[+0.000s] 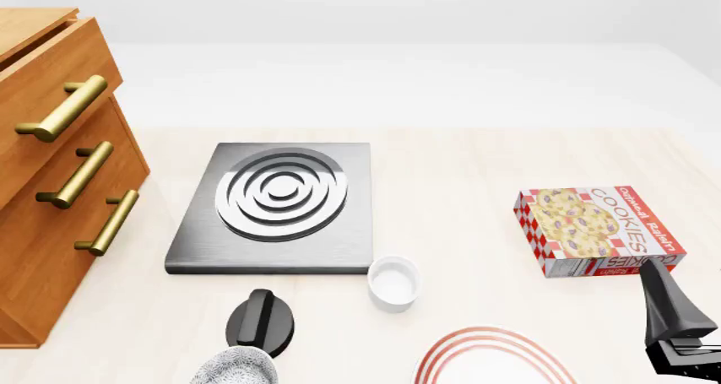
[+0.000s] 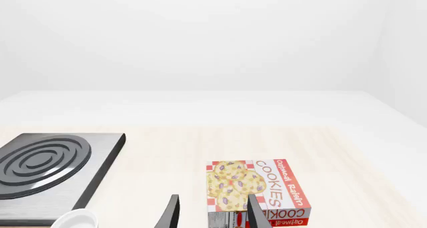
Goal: Pick the akita bowl on the wooden cabinet and place it on the plate.
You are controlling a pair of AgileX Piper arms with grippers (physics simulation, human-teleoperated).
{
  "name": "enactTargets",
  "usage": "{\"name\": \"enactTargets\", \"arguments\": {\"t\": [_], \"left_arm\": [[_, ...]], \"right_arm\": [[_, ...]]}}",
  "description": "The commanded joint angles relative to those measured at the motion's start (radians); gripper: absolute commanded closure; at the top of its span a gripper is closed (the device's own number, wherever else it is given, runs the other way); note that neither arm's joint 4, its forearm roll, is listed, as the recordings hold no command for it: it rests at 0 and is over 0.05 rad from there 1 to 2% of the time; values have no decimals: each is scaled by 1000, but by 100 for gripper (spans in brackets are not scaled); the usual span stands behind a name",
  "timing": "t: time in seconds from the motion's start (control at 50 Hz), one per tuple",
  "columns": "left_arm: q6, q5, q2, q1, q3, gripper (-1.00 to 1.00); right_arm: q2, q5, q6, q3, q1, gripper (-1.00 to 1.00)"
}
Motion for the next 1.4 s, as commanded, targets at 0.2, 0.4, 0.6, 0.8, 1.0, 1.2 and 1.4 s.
{"name": "enactTargets", "arguments": {"t": [0.2, 0.4, 0.6, 0.8, 1.0, 1.2, 1.4], "left_arm": [[-65, -6, -39, -99, 22, 100], [-72, -8, -43, -131, 28, 100], [-73, -7, -49, -158, 33, 100], [-72, -9, -53, -179, 38, 100], [-66, -9, -55, -206, 43, 100], [-71, -17, -52, -235, 60, 100], [-89, -28, -51, -272, 80, 100]], "right_arm": [[0, 0, 0, 0, 0, -100], [0, 0, 0, 0, 0, -100], [0, 0, 0, 0, 0, -100], [0, 0, 0, 0, 0, -100], [0, 0, 0, 0, 0, -100], [0, 0, 0, 0, 0, -100], [0, 0, 0, 0, 0, -100]]}}
